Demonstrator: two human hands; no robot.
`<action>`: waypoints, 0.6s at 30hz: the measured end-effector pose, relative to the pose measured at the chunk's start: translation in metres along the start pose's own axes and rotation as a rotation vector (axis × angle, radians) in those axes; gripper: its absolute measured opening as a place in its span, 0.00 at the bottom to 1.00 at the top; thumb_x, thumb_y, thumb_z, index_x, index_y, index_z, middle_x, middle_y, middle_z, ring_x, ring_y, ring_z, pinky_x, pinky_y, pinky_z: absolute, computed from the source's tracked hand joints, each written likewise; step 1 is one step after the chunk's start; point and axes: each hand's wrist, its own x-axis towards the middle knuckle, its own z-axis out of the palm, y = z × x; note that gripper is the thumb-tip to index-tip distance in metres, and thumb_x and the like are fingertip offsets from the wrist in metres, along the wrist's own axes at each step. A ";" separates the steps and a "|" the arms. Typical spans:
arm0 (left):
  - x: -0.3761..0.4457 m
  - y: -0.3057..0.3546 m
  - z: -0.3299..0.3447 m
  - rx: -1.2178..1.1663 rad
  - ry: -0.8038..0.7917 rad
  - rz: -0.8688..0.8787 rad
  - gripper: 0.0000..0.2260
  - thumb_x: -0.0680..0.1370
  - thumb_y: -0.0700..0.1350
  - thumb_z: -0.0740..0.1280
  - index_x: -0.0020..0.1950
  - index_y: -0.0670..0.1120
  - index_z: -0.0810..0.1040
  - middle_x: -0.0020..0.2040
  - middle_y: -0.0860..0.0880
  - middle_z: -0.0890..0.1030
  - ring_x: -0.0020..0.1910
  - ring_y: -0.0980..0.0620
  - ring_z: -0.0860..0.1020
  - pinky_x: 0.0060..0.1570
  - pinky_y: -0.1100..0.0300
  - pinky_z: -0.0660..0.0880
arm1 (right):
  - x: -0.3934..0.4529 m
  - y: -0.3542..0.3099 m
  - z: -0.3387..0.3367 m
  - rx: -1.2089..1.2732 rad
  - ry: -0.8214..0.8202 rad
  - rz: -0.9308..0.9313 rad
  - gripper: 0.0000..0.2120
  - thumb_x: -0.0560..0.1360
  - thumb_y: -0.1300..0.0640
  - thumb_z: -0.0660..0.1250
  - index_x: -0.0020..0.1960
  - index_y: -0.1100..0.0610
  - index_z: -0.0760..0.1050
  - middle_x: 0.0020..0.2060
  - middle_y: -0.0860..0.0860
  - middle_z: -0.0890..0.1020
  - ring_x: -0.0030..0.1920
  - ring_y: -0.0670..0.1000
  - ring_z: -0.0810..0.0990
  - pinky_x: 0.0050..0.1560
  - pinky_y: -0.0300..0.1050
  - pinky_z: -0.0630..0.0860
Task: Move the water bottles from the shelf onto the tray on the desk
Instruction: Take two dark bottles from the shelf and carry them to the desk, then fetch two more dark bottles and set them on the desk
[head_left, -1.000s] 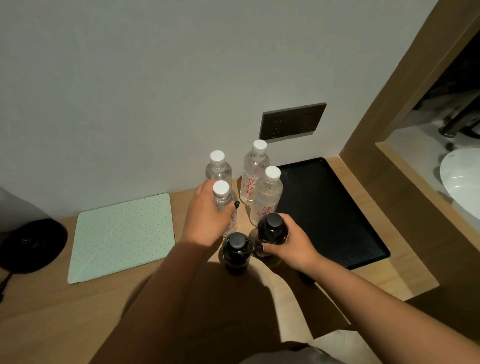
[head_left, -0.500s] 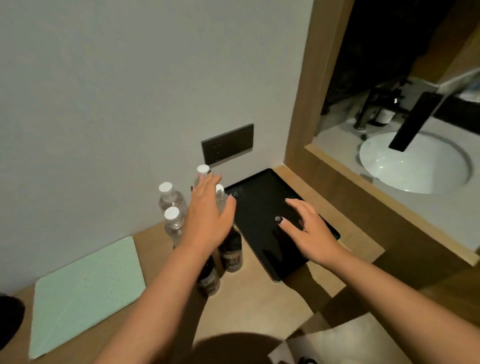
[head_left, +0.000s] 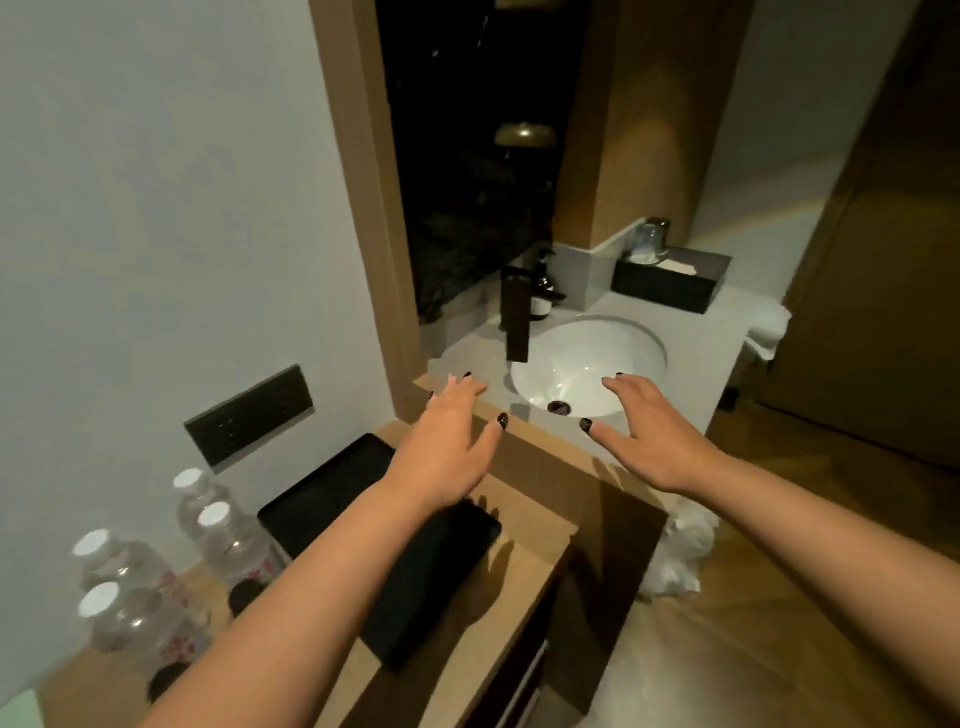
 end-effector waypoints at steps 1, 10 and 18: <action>0.007 0.017 0.007 -0.001 -0.014 0.016 0.24 0.81 0.52 0.59 0.76 0.51 0.59 0.78 0.50 0.57 0.76 0.51 0.57 0.73 0.53 0.55 | -0.002 0.015 -0.014 -0.010 0.013 0.020 0.33 0.77 0.41 0.58 0.76 0.55 0.53 0.76 0.53 0.55 0.75 0.54 0.56 0.72 0.50 0.57; 0.069 0.154 0.093 0.002 -0.067 0.148 0.24 0.81 0.53 0.57 0.75 0.47 0.59 0.77 0.47 0.60 0.77 0.50 0.52 0.72 0.52 0.56 | -0.035 0.142 -0.127 -0.106 0.086 0.111 0.34 0.76 0.41 0.59 0.75 0.55 0.55 0.75 0.54 0.57 0.74 0.56 0.58 0.72 0.55 0.62; 0.109 0.244 0.157 -0.029 -0.154 0.221 0.24 0.81 0.52 0.58 0.75 0.46 0.59 0.76 0.46 0.61 0.77 0.50 0.53 0.71 0.54 0.58 | -0.052 0.229 -0.186 -0.139 0.117 0.227 0.31 0.78 0.45 0.60 0.75 0.57 0.55 0.74 0.55 0.58 0.74 0.56 0.58 0.71 0.50 0.60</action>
